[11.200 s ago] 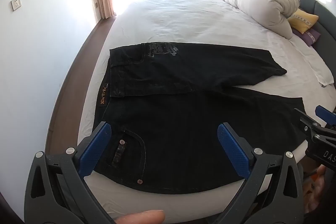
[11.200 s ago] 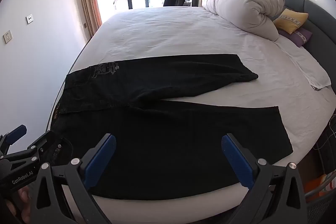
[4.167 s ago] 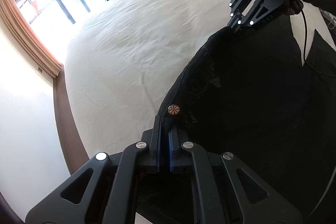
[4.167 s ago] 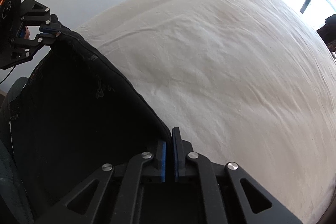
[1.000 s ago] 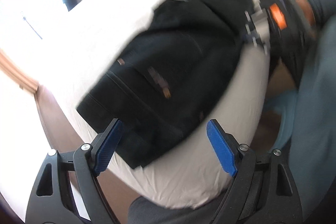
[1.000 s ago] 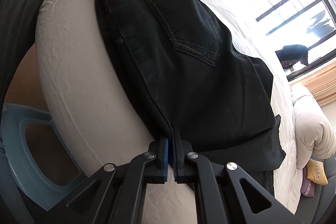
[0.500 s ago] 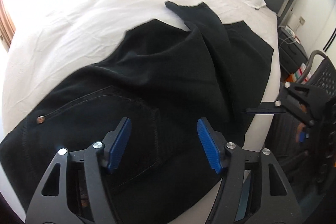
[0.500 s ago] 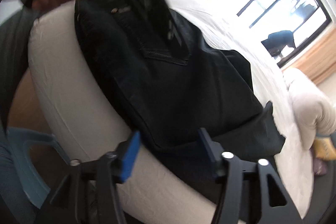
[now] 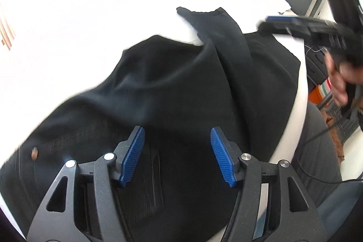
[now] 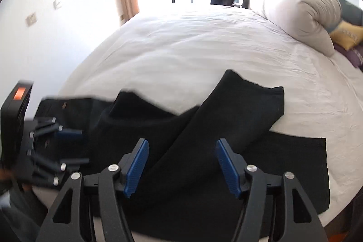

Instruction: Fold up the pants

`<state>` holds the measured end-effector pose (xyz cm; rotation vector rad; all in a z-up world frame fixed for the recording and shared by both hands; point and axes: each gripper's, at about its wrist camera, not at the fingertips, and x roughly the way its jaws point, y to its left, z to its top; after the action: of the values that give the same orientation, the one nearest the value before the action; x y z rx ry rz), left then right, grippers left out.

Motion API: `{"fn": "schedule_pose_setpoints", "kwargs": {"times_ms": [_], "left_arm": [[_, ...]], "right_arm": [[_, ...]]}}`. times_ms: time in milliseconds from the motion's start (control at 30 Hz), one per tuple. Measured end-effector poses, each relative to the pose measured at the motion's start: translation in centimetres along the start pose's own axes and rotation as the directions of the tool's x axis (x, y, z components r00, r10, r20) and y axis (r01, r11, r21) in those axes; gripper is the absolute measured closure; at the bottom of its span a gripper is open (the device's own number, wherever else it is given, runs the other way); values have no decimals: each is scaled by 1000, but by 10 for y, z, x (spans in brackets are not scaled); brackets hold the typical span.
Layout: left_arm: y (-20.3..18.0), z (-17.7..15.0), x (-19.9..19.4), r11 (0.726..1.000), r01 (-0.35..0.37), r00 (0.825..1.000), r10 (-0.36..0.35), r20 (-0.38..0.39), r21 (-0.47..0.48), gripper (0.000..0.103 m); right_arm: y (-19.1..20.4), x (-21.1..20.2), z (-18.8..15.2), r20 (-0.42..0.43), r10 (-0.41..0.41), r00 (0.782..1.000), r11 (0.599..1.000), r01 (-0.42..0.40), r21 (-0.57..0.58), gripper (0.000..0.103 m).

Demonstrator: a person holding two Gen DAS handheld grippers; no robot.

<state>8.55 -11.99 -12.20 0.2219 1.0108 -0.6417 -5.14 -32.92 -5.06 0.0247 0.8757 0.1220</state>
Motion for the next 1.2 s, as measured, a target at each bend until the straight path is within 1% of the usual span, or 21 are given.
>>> {"fn": "schedule_pose_setpoints", "kwargs": {"times_ms": [33,100,133,167,233,300,367,467,500,567,667,733,800,867,967,1000,1033,1100,1133,1167,1200], "left_arm": [[0,5,12,1000,-12,1000,12,-20,1,44],[2,11,43,1000,3,996,-4,-86,-12,44],[2,12,55,1000,-4,994,3,-108,-11,45],[1,15,60,1000,-14,994,15,-106,5,45],[0,23,64,1000,-25,994,26,-109,14,45],[1,29,63,1000,-20,994,19,-109,-15,44],[0,35,60,1000,7,997,-10,-81,-29,44],[0,35,73,1000,-4,997,2,-77,-21,44],[-1,33,76,1000,-7,998,6,-62,-19,44],[4,22,76,1000,-9,999,8,-41,-20,44],[7,21,80,1000,1,1000,-2,-31,-31,44],[10,13,77,999,10,1000,-11,-24,-37,44],[11,14,79,999,16,1000,-17,-19,-41,44],[11,11,76,999,20,1000,-20,-15,-43,44],[15,8,73,999,25,1000,-26,-9,-46,44],[15,9,74,999,26,1000,-26,-8,-47,44],[15,8,73,999,27,1000,-27,-8,-47,44],[16,4,68,999,27,1000,-27,-7,-47,44],[16,4,68,999,26,1000,-26,-7,-46,44],[16,3,68,999,25,1000,-26,-6,-47,44],[17,3,68,999,24,1000,-24,-5,-46,44]], "right_arm": [[-8,6,10,1,2,1000,1000,-3,29,35],[-24,20,28,-10,-1,1000,995,2,99,35],[-35,29,37,-24,11,1000,989,-7,149,35],[-44,39,45,-40,18,999,981,-10,192,35],[-62,56,57,-72,-5,997,963,24,268,35],[-77,76,68,-104,3,995,945,31,326,35],[-90,93,78,-134,-3,991,933,51,355,35],[-92,121,88,-178,-39,983,932,99,347,35],[-88,127,92,-184,-41,982,936,103,338,35],[-82,142,101,-198,-73,977,943,132,307,35],[-86,162,113,-217,-111,970,941,172,290,35],[-89,177,119,-238,-159,958,935,224,275,35],[-90,190,121,-261,-202,944,929,269,254,35],[-91,204,124,-297,-246,922,918,320,234,35],[-88,224,121,-350,-277,895,913,359,195,36],[-87,229,120,-360,-289,887,912,370,179,38],[-86,230,121,-356,-296,887,910,374,176,41],[-86,231,122,-350,-294,889,912,371,177,64],[-86,230,123,-350,-289,891,913,367,180,72],[-88,229,124,-350,-290,891,913,368,179,82],[-89,228,124,-350,-284,893,914,363,182,85]]}}
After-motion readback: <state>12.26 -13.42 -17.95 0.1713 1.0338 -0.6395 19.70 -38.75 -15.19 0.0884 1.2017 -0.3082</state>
